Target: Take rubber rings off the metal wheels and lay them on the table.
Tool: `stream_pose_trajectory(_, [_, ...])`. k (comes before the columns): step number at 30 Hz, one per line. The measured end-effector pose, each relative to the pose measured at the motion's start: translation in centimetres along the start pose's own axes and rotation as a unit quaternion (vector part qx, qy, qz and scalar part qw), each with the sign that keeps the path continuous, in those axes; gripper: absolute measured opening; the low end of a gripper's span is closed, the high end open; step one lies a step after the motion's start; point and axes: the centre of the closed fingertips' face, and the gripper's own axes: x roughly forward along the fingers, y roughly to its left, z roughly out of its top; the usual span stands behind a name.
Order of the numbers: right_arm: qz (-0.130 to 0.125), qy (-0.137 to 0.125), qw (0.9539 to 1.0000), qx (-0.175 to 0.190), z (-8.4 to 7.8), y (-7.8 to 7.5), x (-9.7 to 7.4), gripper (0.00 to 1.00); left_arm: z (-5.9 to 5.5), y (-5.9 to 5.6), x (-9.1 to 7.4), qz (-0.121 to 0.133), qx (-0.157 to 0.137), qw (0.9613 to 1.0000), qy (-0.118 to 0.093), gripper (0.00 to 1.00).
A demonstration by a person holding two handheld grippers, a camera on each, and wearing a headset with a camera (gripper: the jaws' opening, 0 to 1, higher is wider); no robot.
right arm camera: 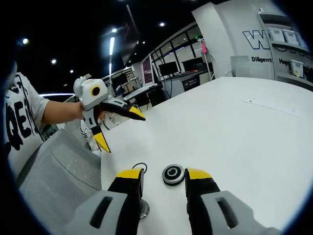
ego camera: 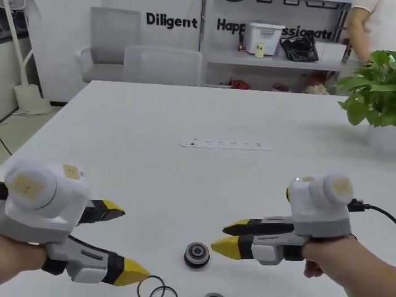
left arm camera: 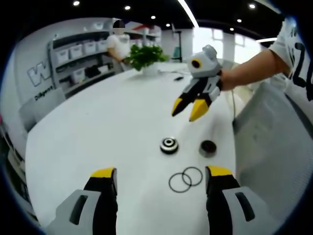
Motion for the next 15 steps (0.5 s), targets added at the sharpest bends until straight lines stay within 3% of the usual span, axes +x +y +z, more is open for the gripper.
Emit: stream_pose_trajectory(15, [-0.011,0.014,0.9998,-0.013,-1.2,-1.0,0.2,0.3,-0.1,0.1,1.6,-0.009,0.0,0.9999,0.008,0.74])
